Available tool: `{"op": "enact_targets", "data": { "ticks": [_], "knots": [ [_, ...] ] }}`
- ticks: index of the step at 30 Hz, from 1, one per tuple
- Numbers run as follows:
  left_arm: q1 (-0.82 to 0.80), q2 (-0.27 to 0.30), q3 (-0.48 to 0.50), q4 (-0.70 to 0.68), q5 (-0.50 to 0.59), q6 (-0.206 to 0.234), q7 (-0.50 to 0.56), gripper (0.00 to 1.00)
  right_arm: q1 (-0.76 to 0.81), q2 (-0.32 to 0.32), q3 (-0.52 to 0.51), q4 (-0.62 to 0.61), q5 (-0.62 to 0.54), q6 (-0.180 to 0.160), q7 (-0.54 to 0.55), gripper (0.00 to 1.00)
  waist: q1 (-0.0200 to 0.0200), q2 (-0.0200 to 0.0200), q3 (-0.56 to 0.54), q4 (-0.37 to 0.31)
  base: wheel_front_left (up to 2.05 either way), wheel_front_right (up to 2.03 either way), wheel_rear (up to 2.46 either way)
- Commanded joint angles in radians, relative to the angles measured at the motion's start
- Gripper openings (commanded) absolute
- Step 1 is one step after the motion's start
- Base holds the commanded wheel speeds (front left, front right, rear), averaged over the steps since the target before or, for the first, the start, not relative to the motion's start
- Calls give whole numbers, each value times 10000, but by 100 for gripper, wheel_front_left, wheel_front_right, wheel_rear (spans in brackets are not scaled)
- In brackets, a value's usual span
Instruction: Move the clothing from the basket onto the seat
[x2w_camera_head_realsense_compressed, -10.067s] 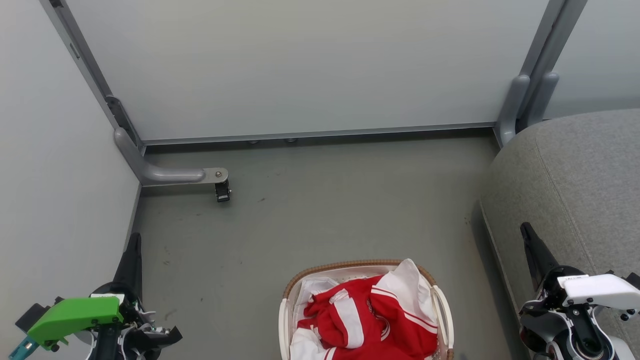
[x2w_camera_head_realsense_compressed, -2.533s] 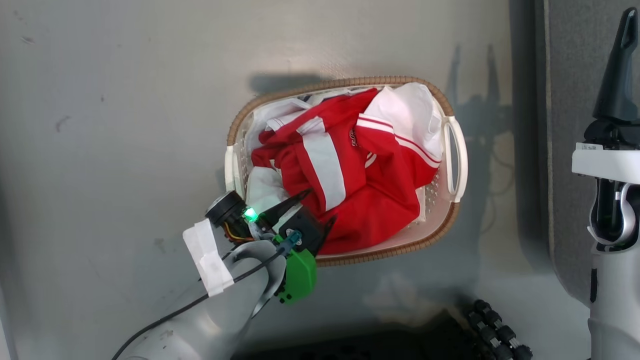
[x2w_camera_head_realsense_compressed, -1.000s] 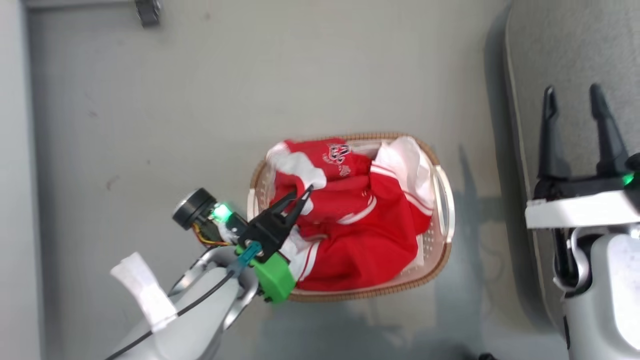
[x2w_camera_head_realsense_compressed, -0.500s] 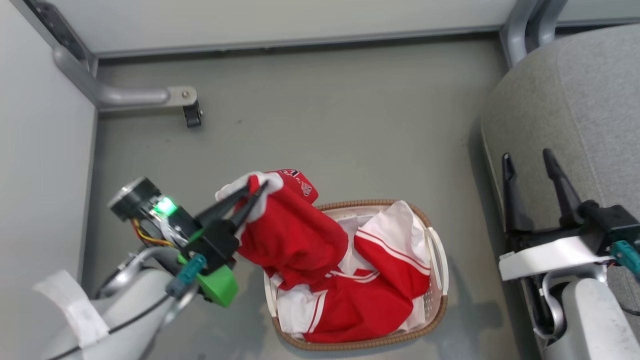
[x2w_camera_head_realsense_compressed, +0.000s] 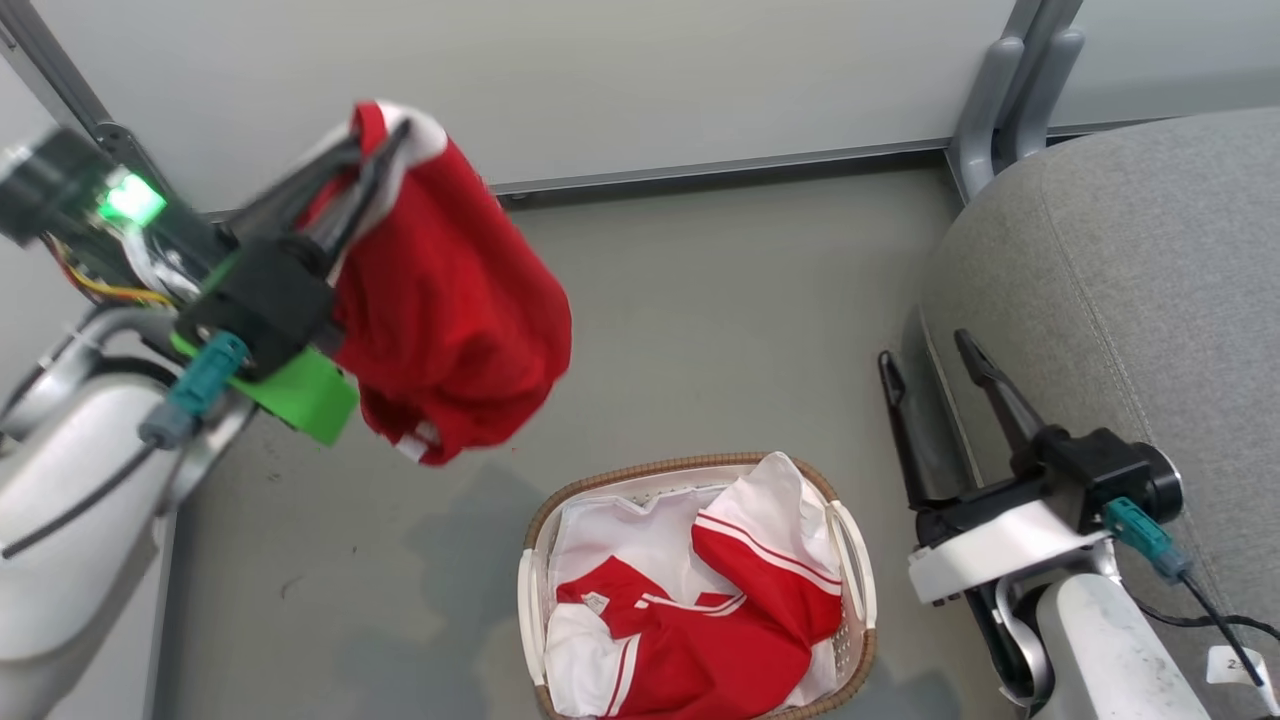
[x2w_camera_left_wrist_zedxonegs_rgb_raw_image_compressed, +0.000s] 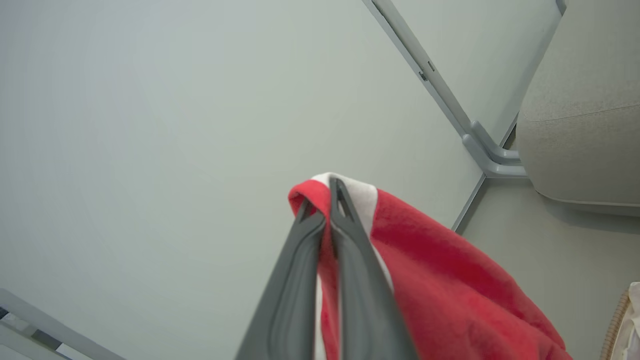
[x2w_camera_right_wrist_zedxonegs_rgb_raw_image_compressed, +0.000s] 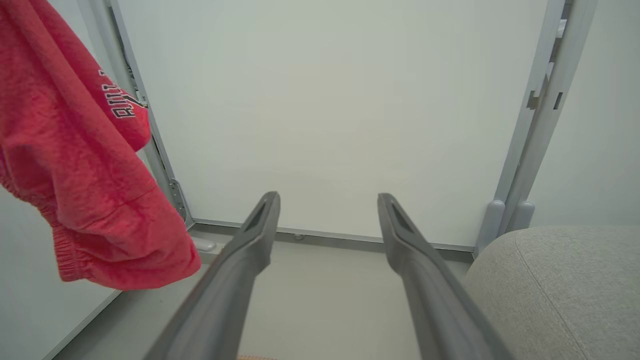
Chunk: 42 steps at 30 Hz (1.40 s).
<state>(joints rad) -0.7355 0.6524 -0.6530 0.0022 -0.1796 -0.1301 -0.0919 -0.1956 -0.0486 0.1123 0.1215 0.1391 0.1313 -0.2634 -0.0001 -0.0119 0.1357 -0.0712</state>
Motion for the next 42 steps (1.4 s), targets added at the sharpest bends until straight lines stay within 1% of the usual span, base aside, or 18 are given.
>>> {"op": "enact_targets", "data": {
  "ticks": [1,6,10,13,18,24,30,35,40,41,42],
  "knots": [
    [-250,77,141,-93,-98,95,75,0,-158,-34,186,34,-75,-10,-21,100,1,119,23,-36,0,0,0],
    [-783,127,355,-163,-119,131,178,0,-557,-34,951,114,-371,-10,-21,100,1,119,84,-128,0,0,0],
    [-1122,17,306,-188,-80,113,182,0,-1094,-36,1798,339,-844,-10,-21,100,1,119,116,-162,0,0,0],
    [-1358,-131,154,-285,-48,91,191,0,-1535,-40,2253,708,-1176,-10,-21,100,1,119,113,-117,0,0,0],
    [-1678,-330,-225,-497,19,45,248,0,-2191,-37,2684,1439,-1678,-10,-21,100,1,119,89,24,0,0,0],
    [-1887,-392,-643,-887,59,16,295,0,-3153,-33,3307,2247,-1583,-10,-21,100,1,119,71,170,0,0,0],
    [-2011,-463,-932,-1247,27,22,376,0,-4387,-119,4397,3220,-1219,-10,-21,100,1,119,36,294,0,0,0],
    [-2089,-585,-1073,-1359,-18,20,360,0,-5359,-453,6028,3698,-70,-10,-21,100,1,119,10,396,0,0,0],
    [-2118,-724,-1226,-1311,-85,17,310,0,-5977,-550,7240,3910,1099,-10,-21,100,1,119,3,433,0,0,0],
    [-2110,-741,-1266,-1297,-100,16,305,0,-6062,-521,7351,3936,1230,-10,-21,80,1,119,2,433,0,0,0],
    [-2102,-764,-1304,-1283,-138,14,290,0,-6138,-461,7474,3951,1408,-10,-21,70,1,119,5,435,0,0,0]
  ]
}}
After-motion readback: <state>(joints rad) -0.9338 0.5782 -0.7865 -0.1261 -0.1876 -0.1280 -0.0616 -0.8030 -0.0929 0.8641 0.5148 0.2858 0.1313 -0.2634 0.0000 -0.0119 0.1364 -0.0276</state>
